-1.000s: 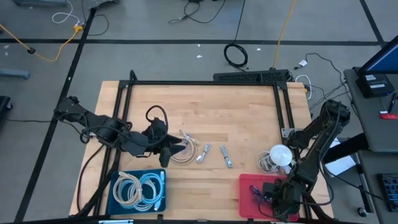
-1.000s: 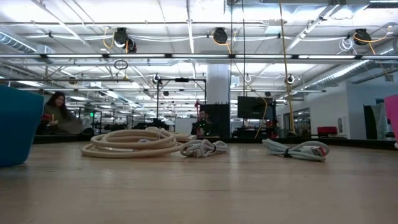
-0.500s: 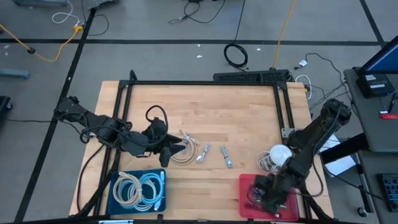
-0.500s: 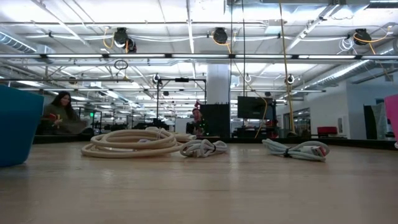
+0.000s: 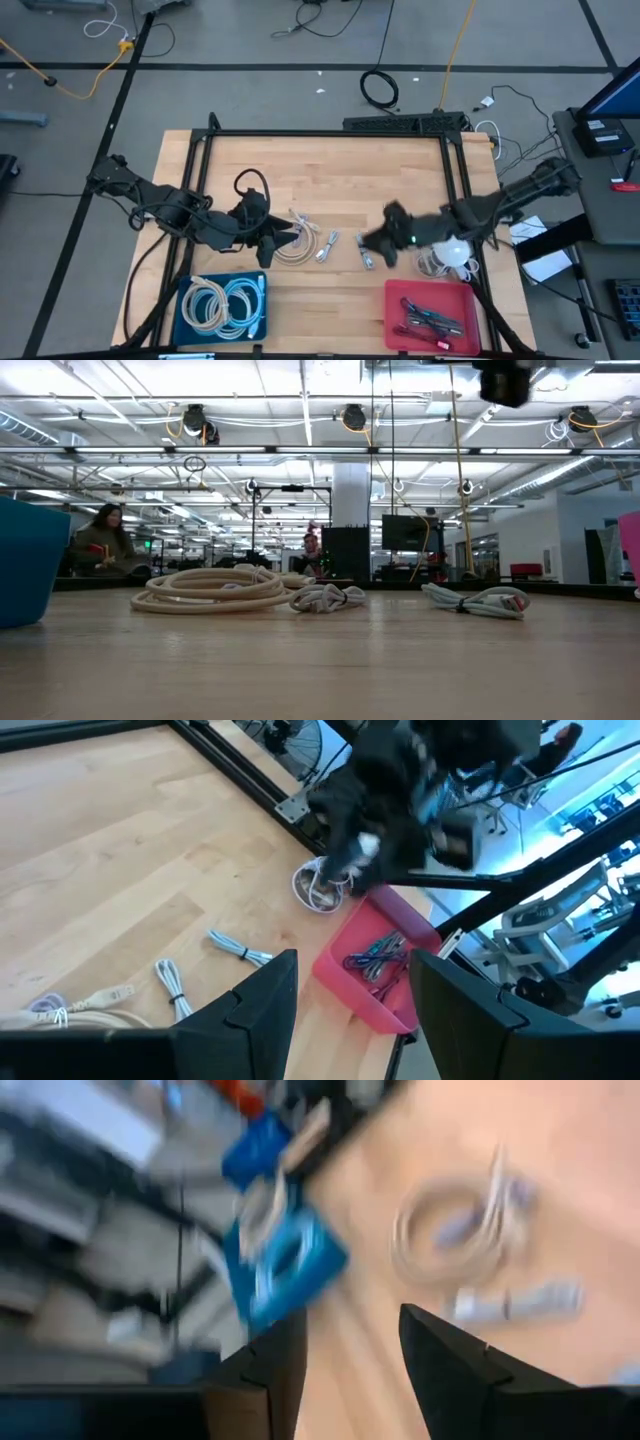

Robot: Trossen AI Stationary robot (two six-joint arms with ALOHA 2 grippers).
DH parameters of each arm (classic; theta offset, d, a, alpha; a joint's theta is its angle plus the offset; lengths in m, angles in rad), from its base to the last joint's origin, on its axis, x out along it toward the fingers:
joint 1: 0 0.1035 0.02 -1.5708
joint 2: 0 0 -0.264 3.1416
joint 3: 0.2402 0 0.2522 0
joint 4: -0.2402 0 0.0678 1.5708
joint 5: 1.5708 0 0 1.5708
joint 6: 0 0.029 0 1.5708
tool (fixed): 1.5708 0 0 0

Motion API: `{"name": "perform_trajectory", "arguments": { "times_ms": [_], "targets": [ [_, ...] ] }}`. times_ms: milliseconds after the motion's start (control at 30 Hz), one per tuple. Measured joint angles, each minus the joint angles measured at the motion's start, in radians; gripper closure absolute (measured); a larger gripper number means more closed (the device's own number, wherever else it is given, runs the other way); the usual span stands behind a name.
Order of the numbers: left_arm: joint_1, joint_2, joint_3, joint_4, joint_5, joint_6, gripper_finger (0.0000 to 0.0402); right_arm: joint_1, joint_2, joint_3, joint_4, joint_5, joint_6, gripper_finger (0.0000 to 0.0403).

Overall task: Pick & Place USB Port
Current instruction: Put the light blue charger cable into the pink bin

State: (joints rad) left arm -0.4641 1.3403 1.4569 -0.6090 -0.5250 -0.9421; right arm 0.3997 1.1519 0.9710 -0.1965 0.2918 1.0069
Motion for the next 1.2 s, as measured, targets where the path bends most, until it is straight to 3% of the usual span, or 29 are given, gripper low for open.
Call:
{"name": "perform_trajectory", "arguments": {
  "times_ms": [100, 300, 533, 800, 1200],
  "targets": [
    [0.000, 0.000, 0.000, 0.000, 0.000, -0.003, 0.0206, -0.086, 0.000, 0.000, 0.090, 0.055, -0.018, 0.0253],
    [0.000, 0.000, 0.000, 0.000, 0.000, -0.009, 0.0206, -0.224, 0.041, 0.000, 0.134, 0.094, 0.182, 0.0253],
    [0.000, 0.000, 0.000, 0.000, -0.001, -0.003, 0.0206, -0.322, 0.182, 0.000, -0.118, -0.194, 0.038, 0.0253],
    [0.000, 0.000, 0.000, -0.002, -0.001, 0.001, 0.0206, -0.302, 0.325, 0.000, -0.312, -0.323, 0.010, 0.0253],
    [0.000, 0.000, 0.000, -0.002, -0.001, 0.026, 0.0206, -0.234, 0.408, 0.038, -0.359, -0.341, 0.026, 0.0253]
  ]
}}
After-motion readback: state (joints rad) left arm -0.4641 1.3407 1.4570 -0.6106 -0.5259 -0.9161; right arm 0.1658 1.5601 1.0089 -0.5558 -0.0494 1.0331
